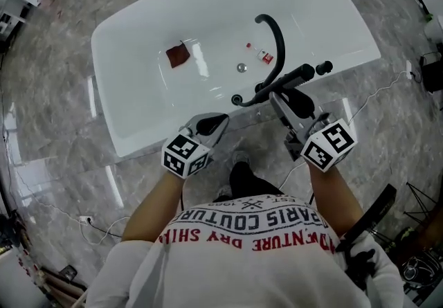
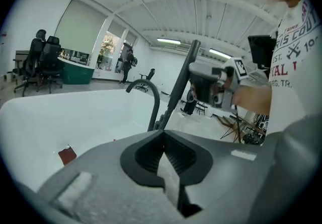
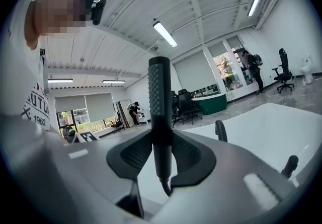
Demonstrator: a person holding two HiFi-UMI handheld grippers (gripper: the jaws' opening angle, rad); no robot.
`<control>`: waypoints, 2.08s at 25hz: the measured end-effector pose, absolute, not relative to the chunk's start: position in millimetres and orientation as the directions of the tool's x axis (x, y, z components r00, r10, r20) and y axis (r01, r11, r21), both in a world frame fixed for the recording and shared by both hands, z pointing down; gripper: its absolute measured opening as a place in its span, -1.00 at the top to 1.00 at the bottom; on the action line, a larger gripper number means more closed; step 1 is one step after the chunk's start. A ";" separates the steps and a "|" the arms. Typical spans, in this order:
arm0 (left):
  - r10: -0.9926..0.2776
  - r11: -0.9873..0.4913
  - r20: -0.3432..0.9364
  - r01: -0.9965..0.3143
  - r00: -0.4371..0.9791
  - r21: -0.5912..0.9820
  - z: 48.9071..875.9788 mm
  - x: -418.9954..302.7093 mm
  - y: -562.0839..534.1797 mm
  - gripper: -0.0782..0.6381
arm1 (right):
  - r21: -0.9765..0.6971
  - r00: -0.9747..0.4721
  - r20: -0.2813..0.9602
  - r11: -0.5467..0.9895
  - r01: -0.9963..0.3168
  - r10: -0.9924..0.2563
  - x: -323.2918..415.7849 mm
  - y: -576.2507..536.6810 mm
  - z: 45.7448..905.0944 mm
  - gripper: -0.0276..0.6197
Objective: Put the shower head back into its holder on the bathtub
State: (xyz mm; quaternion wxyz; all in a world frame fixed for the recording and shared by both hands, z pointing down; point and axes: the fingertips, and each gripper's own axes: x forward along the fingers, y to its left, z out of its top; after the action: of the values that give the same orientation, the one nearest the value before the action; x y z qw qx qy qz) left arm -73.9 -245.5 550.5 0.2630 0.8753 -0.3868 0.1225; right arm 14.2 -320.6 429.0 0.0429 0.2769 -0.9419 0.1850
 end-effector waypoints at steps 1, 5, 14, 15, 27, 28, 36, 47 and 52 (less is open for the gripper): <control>-0.617 -0.570 0.401 -0.736 0.677 0.366 538.8 -76.7 -242.8 0.77 | -0.313 -0.845 0.190 0.785 -0.535 -0.500 8.3 -319.7 434.0 0.54; -0.649 -0.560 0.347 -0.734 0.677 0.385 505.0 -91.6 -232.8 0.77 | -0.269 -0.845 0.241 0.804 -0.531 -0.477 -13.5 -318.2 464.2 0.54; -0.703 -0.485 0.359 -0.783 0.614 0.389 503.1 -120.6 -201.4 0.77 | -0.237 -0.792 0.376 0.777 -0.583 -0.480 -33.7 -329.8 560.7 0.55; -0.718 -0.479 0.363 -0.799 0.595 0.363 500.1 -123.5 -200.3 0.77 | -0.217 -0.785 0.389 0.780 -0.586 -0.482 -36.1 -331.8 568.0 0.55; -0.742 -0.388 0.411 -0.840 0.529 0.380 517.9 -149.7 -188.4 0.77 | -0.175 -0.690 0.563 0.750 -0.638 -0.455 -40.3 -329.8 670.7 0.55; -0.746 -0.380 0.412 -0.842 0.523 0.382 519.8 -151.5 -187.8 0.77 | -0.175 -0.681 0.578 0.747 -0.642 -0.450 -39.0 -329.0 677.1 0.55; -0.761 -0.345 0.415 -0.853 0.498 0.392 526.0 -164.5 -187.8 0.77 | -0.091 -0.648 0.655 0.811 -0.579 -0.389 -49.8 -318.0 699.7 0.55; -0.747 -0.377 0.410 -0.841 0.524 0.389 517.7 -155.8 -185.5 0.77 | -0.120 -0.635 0.680 0.799 -0.589 -0.366 -49.3 -312.2 695.2 0.54; -0.694 -0.467 0.373 -0.780 0.615 0.417 502.9 -140.7 -179.4 0.77 | -0.201 -0.655 0.666 0.760 -0.618 -0.357 -26.2 -302.0 664.6 0.88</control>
State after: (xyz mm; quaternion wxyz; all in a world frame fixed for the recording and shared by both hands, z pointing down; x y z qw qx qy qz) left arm -140.7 -179.4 502.9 0.2825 0.8531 -0.4320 0.0755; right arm -26.2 -302.0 664.6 0.3106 0.2755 -0.8851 0.2104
